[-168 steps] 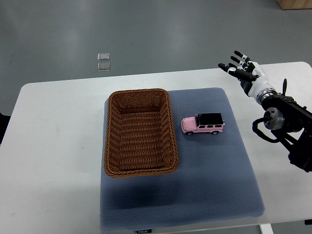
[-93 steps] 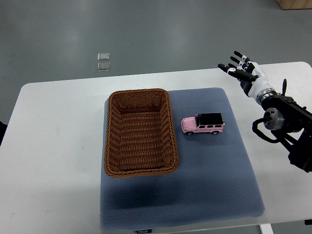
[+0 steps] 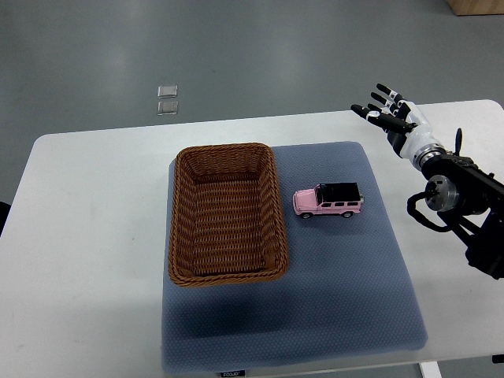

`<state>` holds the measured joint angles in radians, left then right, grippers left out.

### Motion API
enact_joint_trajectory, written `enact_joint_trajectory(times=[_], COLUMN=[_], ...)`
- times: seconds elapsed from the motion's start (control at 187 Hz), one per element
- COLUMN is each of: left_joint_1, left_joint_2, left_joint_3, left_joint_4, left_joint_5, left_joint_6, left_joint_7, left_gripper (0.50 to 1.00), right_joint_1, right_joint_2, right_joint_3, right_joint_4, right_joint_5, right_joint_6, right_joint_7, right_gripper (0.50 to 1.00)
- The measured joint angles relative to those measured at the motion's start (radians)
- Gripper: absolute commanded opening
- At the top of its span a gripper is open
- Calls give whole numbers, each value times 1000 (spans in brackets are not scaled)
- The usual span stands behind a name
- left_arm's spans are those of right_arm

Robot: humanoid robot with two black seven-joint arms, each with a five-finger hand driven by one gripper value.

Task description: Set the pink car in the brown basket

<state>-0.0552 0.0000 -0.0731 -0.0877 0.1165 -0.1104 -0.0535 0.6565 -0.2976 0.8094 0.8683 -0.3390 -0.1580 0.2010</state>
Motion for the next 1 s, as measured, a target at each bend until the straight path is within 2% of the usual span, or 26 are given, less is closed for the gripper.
enact_joint_trajectory(times=[1.001], left_joint_1=[0], left_joint_2=[0], left_joint_3=[-2], left_joint_4=[5], left_joint_5=[0], left_joint_6=[0], left_joint_7=[0], left_gripper=[1000], right_joint_1=[-2], right_joint_2=[-15], right_joint_3=[-10], right_joint_4=[10], right_joint_5=[-42], right_joint_6=[4], right_joint_7=[1], right_gripper=[915])
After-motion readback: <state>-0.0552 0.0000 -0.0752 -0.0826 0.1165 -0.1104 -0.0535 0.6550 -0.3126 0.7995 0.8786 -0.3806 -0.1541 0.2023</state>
